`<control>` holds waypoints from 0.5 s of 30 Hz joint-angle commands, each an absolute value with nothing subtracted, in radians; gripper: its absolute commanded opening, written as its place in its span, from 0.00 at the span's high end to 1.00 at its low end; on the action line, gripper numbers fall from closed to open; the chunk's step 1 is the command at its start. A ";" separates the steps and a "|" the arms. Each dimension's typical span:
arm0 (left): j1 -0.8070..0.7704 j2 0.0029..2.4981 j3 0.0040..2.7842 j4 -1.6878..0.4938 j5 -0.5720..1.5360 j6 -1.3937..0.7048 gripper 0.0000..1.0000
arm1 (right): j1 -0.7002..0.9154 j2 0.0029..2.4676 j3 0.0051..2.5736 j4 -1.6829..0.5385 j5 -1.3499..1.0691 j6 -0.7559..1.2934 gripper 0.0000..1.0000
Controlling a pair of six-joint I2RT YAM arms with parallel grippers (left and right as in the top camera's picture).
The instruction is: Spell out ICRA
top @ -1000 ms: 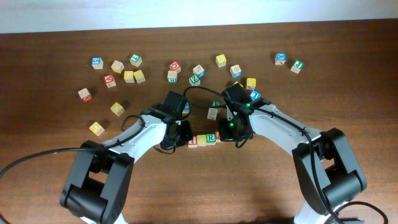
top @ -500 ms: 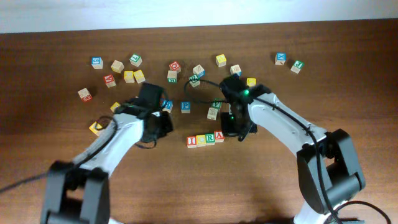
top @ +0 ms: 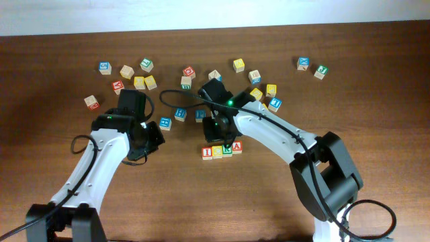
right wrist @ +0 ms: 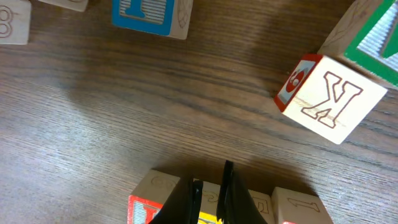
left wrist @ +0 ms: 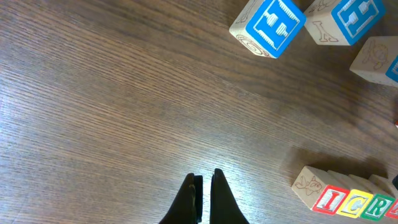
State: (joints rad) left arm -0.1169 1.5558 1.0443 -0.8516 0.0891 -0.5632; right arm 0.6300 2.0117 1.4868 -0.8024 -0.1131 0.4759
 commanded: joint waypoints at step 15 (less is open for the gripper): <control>0.028 1.546 1.046 -0.909 0.092 -0.555 1.00 | 0.657 2.085 1.491 -0.823 -0.150 0.558 0.96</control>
